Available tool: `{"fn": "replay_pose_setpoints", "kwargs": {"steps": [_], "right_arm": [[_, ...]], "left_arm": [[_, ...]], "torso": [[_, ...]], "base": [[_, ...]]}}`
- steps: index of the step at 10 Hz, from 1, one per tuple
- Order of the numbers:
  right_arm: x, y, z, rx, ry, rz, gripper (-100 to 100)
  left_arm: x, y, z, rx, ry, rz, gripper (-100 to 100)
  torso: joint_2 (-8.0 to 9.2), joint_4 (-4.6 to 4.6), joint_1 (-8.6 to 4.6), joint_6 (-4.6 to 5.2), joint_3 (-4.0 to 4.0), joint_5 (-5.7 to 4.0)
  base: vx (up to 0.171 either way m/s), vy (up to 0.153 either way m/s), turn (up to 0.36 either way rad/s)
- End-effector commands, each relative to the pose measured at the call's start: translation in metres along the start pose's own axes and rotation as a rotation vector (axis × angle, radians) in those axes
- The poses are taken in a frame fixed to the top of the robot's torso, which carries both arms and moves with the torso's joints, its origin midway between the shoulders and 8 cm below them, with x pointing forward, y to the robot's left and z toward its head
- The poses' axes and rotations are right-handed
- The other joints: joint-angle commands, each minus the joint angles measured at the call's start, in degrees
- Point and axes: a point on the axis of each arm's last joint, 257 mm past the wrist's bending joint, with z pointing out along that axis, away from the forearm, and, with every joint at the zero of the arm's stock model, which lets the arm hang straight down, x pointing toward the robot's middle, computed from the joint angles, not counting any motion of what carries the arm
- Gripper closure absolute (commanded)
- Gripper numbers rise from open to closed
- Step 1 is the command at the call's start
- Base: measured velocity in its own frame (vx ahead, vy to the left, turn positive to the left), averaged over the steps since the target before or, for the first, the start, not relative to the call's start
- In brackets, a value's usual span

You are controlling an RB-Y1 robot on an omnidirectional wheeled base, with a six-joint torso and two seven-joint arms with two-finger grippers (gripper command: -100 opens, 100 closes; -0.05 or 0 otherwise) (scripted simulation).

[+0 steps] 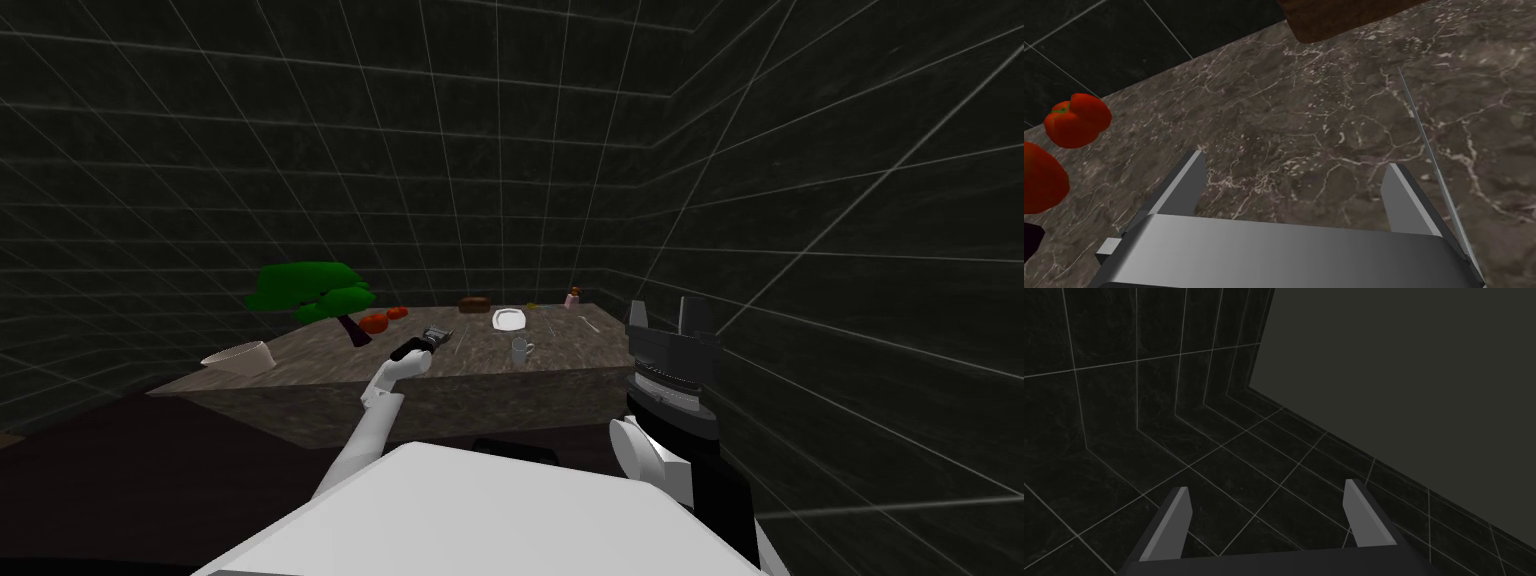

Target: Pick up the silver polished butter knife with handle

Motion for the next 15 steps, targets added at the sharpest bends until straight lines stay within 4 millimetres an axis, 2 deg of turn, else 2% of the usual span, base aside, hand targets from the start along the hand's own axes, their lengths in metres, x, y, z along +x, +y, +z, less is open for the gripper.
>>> {"fn": "replay_pose_setpoints", "kwargs": {"steps": [1,6,11,14,15], "right_arm": [[0.0,0.0,0.0,0.0,0.0,0.0,0],[0.0,0.0,0.0,0.0,0.0,0.0,0],[0.0,0.0,0.0,0.0,0.0,0.0,0],[0.0,0.0,0.0,0.0,0.0,0.0,0],[0.0,0.0,0.0,0.0,0.0,0.0,0]], "left_arm": [[-0.011,0.002,0.002,-0.02,-0.038,-0.033,-100],[-0.046,0.01,0.017,-0.083,-0.184,-0.201,-100],[-0.068,0.017,0.021,-0.126,-0.296,-0.319,-100],[-0.073,0.018,0.022,-0.133,-0.32,-0.347,-100],[-0.074,0.018,0.022,-0.135,-0.324,-0.351,0]], "torso": [[0.0,0.0,0.0,0.0,0.0,0.0],[0.05,0.01,0.06,-0.01,0.03,0.01],[0.04,0.01,0.05,-0.02,0.02,0.01],[0.07,0.01,0.12,-0.03,0.04,0.02],[0.11,0.02,0.18,-0.04,0.06,0.03]], "base": [[0.024,-0.055,-0.02],[0.022,-0.06,-0.034],[0.021,-0.047,-0.029],[0.016,-0.031,-0.018],[0.0,0.0,0.0]]}}
